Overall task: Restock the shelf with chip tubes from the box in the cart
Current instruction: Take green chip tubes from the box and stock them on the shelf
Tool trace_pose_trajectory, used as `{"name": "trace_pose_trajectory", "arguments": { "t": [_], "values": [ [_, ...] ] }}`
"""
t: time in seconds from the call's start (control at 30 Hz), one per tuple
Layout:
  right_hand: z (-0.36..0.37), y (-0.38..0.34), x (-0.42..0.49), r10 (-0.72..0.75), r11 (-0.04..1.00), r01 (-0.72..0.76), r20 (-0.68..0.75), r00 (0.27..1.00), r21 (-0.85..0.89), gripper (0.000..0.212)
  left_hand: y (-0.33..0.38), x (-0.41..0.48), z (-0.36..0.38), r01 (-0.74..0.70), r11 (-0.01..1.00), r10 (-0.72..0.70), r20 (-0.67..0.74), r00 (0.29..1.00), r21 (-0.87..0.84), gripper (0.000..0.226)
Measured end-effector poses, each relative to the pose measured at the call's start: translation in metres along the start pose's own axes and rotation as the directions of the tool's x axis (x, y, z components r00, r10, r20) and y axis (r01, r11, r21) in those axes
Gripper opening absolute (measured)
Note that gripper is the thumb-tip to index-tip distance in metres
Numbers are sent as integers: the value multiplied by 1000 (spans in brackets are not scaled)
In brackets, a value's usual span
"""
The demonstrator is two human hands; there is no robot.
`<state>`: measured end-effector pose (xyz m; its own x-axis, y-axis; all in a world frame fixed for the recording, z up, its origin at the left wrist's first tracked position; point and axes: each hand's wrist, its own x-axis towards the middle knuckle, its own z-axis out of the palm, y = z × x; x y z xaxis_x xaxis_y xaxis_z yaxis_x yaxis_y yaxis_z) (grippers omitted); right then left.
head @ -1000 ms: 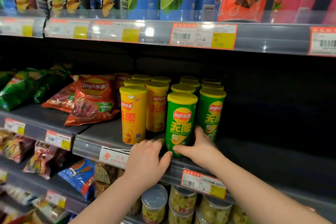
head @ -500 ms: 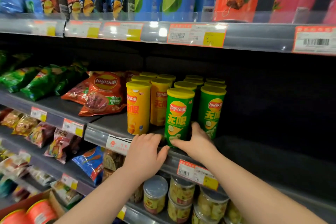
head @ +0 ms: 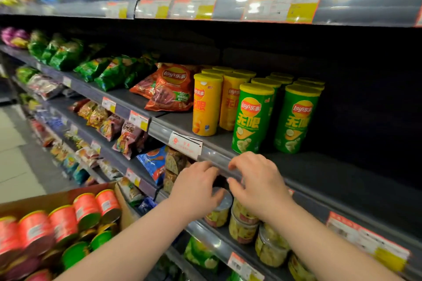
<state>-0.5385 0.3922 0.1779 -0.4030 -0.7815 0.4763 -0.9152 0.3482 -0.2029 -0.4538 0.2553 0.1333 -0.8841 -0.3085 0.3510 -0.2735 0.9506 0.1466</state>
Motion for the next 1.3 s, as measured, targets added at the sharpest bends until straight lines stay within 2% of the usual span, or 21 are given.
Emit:
{"name": "trace_pose_trajectory", "arguments": {
  "t": [0.1, 0.17, 0.27, 0.4, 0.5, 0.87, 1.1, 1.3],
  "values": [
    [18, -10, -9, -90, 995, 96, 146, 985, -34, 32, -5, -19, 10, 31, 999, -36, 111, 993, 44, 48],
    [27, -11, -16, -71, 994, 90, 296, 953, -54, 33, -7, -32, 14, 64, 992, -84, 185, 979, 109, 43],
    [45, -15, -23, -45, 990, 99, 437, 898, -100, 35, -12, -51, 15, 95, 981, -141, 279, 950, 171, 43],
    [74, -28, -30, -19, 988, 102, 553, 833, -119, 30, -29, -77, 19, 166, 968, -229, 387, 893, 189, 48],
    [95, -45, -34, -14, 986, 115, 627, 779, -121, 39, -45, -99, 22, 209, 956, -281, 444, 851, 205, 48],
    [169, -172, -38, -79, 978, 205, 815, 574, -50, 42, -142, -231, -4, 407, 880, -474, 516, 713, 246, 49],
    [202, -257, -41, -117, 965, 260, 842, 526, -28, 43, -205, -306, -27, 485, 838, -539, 516, 665, 250, 49],
    [231, -305, -44, -91, 982, 190, 853, 514, -10, 43, -251, -352, -40, 526, 814, -568, 530, 629, 247, 50]
  ]
}}
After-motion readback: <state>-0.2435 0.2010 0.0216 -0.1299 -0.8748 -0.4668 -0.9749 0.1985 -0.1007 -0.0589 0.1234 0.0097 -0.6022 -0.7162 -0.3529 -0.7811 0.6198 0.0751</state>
